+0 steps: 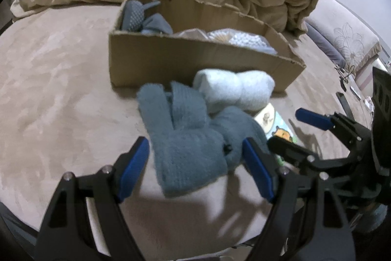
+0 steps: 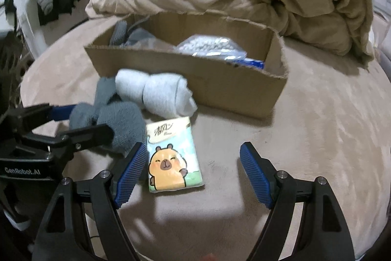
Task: Organize objects
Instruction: 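Grasp the grey knit sock with the left tool while the right grasps the capybara tissue pack, then carry both held items into the cardboard box and open both tools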
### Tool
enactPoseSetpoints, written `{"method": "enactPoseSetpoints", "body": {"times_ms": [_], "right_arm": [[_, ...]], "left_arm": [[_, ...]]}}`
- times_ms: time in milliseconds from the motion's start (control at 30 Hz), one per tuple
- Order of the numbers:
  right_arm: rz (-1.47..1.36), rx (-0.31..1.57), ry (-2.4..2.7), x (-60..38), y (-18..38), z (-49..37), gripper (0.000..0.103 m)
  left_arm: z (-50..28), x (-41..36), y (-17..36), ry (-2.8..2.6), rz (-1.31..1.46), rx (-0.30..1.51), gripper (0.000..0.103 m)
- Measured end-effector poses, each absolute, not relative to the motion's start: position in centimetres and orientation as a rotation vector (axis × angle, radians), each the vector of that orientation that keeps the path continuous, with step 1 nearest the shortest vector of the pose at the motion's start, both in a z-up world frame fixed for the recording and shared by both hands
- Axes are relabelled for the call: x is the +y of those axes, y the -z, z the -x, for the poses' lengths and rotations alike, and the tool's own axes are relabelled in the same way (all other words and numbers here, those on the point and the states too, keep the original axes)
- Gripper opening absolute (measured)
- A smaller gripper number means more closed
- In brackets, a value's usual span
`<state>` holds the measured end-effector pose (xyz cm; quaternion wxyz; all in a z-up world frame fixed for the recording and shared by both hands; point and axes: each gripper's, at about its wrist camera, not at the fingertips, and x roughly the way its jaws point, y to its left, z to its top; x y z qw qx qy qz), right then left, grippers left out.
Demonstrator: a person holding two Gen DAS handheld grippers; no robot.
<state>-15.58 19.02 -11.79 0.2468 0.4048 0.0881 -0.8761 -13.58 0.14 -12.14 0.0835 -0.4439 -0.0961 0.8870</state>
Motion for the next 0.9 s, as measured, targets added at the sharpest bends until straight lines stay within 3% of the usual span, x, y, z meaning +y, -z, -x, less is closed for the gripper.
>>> {"method": "enactPoseSetpoints", "body": {"times_ms": [200,267,433,600,900], "right_arm": [[-1.119,0.241,2.363,18.7,12.5,15.8,0.077],[-1.123,0.248,2.343,18.4,12.6,15.7,0.074],[-1.125,0.293,2.307,17.5,13.3,15.3,0.052],[-1.139,0.233,2.305,18.8,12.7,15.6,0.049],[-1.17,0.145,2.346,21.4,12.2,15.4,0.049]], "left_arm": [[13.4,-0.1,12.7,-2.622,1.297,-0.304,0.079],[13.2,-0.2,12.6,-2.61,1.279,-0.313,0.073],[12.7,0.2,12.4,-2.588,1.25,-0.294,0.057],[12.3,0.4,11.8,-2.582,1.218,-0.29,0.048],[11.2,-0.4,9.7,-2.622,1.161,-0.302,0.045]]}}
